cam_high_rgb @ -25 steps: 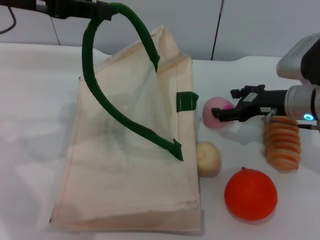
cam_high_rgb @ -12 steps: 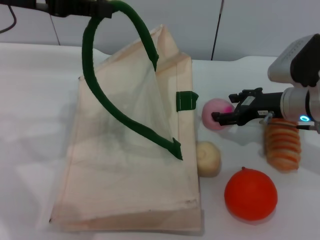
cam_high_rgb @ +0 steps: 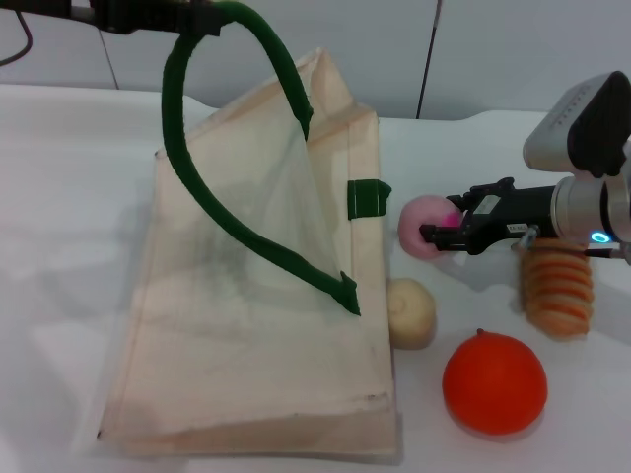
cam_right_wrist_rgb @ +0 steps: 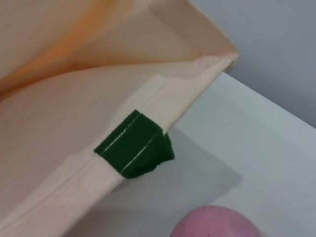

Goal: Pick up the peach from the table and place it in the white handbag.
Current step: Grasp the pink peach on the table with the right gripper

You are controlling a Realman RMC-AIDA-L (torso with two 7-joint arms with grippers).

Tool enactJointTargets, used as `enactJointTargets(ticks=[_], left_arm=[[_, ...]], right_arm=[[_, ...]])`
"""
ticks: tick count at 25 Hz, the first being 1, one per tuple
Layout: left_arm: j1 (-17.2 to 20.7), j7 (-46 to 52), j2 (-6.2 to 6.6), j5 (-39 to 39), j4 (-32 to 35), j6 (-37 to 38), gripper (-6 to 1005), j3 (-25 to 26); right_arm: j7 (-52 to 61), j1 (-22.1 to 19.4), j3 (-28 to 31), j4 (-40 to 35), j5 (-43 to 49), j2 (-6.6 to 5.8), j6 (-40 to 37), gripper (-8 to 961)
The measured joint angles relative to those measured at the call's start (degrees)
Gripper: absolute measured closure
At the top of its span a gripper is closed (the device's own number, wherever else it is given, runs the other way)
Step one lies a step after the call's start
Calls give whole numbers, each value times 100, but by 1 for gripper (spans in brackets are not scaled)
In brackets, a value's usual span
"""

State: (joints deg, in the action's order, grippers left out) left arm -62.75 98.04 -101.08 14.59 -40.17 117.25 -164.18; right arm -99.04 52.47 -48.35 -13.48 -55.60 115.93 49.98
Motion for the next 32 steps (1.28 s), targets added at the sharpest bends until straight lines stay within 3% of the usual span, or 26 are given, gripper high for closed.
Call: enactJointTargets(ticks=[5,13,24,32], left_arm=[[4,-8,3,0,0,0,842,0],[8,-12,18,46,0,0,837,0],[23,3,27,62,0,0,830,0],[24,-2,18,62,0,0,825,0]], right_arm=[[-18,-37,92,-40,-102,0,-55,357],[-88,-446,142,-674,-1418,-27,-207,515],[-78,-441,-311,-711,-1403,-60,231,949],[100,-416,-412,-688,-1438,-54,503,894]])
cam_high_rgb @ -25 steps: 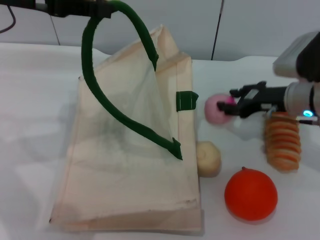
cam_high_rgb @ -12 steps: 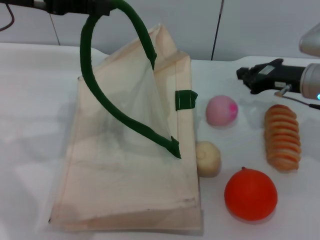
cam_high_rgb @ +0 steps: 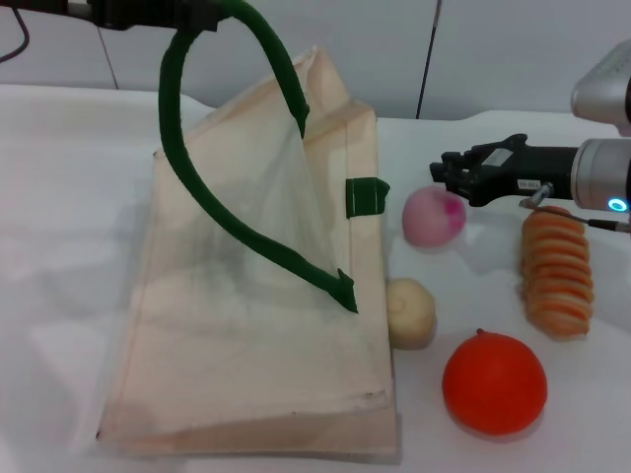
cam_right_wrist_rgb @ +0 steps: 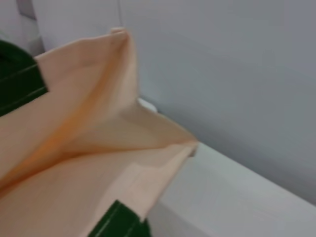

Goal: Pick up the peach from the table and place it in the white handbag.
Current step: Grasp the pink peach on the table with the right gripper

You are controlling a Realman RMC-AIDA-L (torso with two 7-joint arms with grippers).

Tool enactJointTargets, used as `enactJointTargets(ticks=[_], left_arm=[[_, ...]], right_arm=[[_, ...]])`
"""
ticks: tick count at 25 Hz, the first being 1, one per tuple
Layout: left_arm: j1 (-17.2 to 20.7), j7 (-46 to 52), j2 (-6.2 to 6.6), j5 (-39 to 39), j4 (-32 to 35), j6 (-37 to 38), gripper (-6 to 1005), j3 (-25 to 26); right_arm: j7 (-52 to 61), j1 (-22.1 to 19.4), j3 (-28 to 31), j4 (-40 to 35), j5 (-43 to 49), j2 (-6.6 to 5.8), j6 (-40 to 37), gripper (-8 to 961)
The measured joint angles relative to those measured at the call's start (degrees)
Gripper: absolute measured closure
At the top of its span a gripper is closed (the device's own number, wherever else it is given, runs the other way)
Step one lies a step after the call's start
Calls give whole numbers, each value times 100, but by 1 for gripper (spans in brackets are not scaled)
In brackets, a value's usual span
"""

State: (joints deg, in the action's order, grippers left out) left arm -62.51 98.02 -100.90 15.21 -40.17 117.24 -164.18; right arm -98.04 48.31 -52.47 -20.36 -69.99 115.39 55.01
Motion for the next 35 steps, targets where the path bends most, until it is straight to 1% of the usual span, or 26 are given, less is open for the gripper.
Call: enactJointTargets(ticks=[1,7,12,17,21,25,28,35], left_arm=[[0,-1,-5,0,0,0,824,0],[2,2,-8,0,0,0,820,0],[-6,2,-8,-1,0,-6,817,0],[-20,5,-8,-1,0,-9,814,0],[-29,7,-8,-1,0,-9,812,0],[-30,7,-8,-1,0,-8,809,0],[-21,7,-8,-1,0,-8,807,0],[-12,12,-9,-1,0,-8,803,0]], right_arm=[[18,6,-33,7,8,-3,85,887],[165,9,-164,14,26,-13,137,639],[283,48,-329,32,161,12,-88,428],[318,237,-569,308,176,34,-506,228],[322,327,-701,459,176,36,-714,167],[361,336,-757,508,176,36,-833,106],[473,333,-906,518,180,36,-957,60],[578,323,-1157,505,178,36,-1020,105]])
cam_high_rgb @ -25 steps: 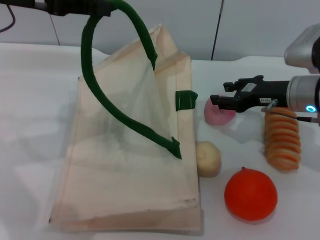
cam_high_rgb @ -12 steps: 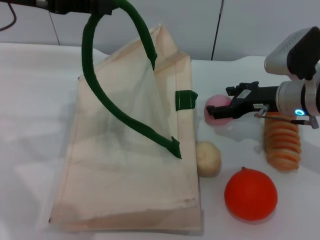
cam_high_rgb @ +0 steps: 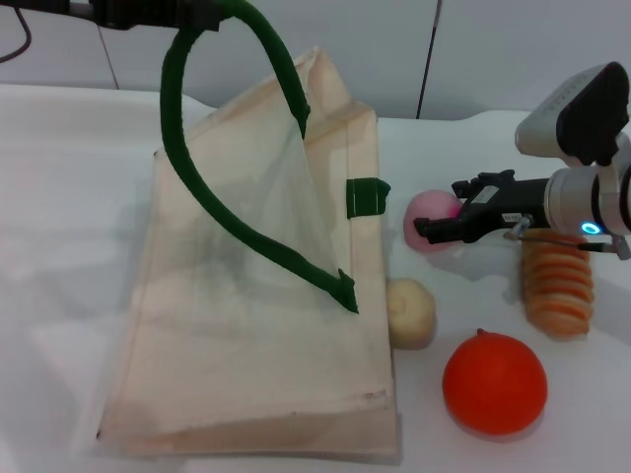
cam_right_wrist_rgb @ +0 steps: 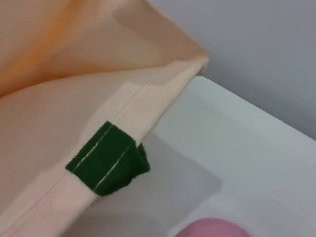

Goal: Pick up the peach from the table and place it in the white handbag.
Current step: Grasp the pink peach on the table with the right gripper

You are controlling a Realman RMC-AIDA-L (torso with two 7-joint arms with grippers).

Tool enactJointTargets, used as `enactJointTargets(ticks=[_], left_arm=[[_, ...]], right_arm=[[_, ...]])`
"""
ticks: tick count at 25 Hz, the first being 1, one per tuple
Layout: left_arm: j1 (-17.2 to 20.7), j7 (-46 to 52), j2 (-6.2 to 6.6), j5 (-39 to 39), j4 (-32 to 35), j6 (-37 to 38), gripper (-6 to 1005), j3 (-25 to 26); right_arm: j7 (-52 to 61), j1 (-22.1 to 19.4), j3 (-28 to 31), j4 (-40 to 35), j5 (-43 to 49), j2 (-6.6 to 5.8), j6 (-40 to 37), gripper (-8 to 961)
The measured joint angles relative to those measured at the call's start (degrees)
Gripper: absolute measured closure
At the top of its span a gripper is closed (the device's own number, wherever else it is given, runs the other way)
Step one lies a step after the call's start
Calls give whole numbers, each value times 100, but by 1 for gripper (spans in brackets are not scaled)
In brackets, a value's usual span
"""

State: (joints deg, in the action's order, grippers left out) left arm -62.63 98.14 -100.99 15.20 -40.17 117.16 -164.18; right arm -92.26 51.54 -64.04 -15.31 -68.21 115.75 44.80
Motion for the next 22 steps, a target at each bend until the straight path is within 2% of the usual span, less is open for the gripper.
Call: enactJointTargets(ticks=[6,12,22], left_arm=[[2,-1,0,0,0,0,799,0],[2,-3,0,0,0,0,796,0],[13,-14,0,0,0,0,789,0]], right_arm=[[-26,-5,-179,-43,-1,0,-3,144],[-33,9,-250,-45,4,0,-78,250],[-37,14,-267,-53,52,0,-90,294]])
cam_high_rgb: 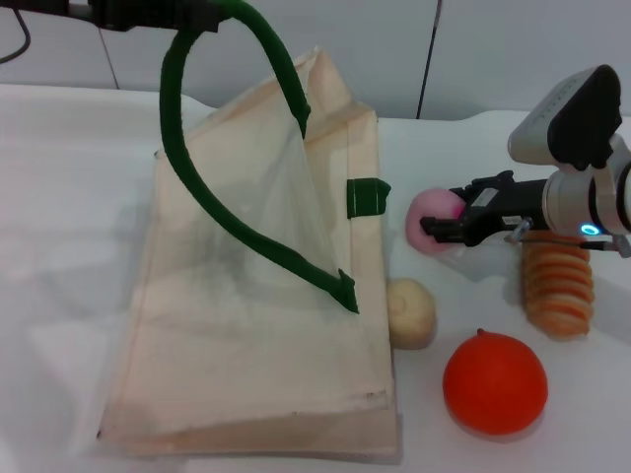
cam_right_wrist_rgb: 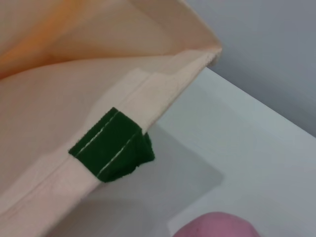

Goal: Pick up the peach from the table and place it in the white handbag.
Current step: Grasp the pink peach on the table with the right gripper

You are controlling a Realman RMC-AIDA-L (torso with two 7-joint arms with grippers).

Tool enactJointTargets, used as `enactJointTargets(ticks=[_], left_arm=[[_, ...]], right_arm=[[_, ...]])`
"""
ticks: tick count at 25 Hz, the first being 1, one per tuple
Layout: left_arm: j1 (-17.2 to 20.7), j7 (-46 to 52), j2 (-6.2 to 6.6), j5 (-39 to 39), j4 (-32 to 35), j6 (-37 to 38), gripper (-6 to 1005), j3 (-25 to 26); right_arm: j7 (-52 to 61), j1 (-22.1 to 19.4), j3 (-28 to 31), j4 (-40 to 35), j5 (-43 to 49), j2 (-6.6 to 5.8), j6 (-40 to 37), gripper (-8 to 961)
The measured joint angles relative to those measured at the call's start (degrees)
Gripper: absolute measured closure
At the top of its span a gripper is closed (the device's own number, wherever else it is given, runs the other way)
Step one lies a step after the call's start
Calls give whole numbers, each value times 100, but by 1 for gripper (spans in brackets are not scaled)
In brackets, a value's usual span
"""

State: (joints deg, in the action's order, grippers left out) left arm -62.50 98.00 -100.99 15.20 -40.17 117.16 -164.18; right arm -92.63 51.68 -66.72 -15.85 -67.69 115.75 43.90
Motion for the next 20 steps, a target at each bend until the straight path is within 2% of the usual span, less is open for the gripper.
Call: enactJointTargets(ticks=[13,20], left_arm=[[2,0,0,0,0,0,781,0],[2,1,4,0,0,0,777,0]], right_arm=[[-2,-83,72,-210,-68,0,51,419],[-2,-140,80,-392,-538,-7,-61,487]])
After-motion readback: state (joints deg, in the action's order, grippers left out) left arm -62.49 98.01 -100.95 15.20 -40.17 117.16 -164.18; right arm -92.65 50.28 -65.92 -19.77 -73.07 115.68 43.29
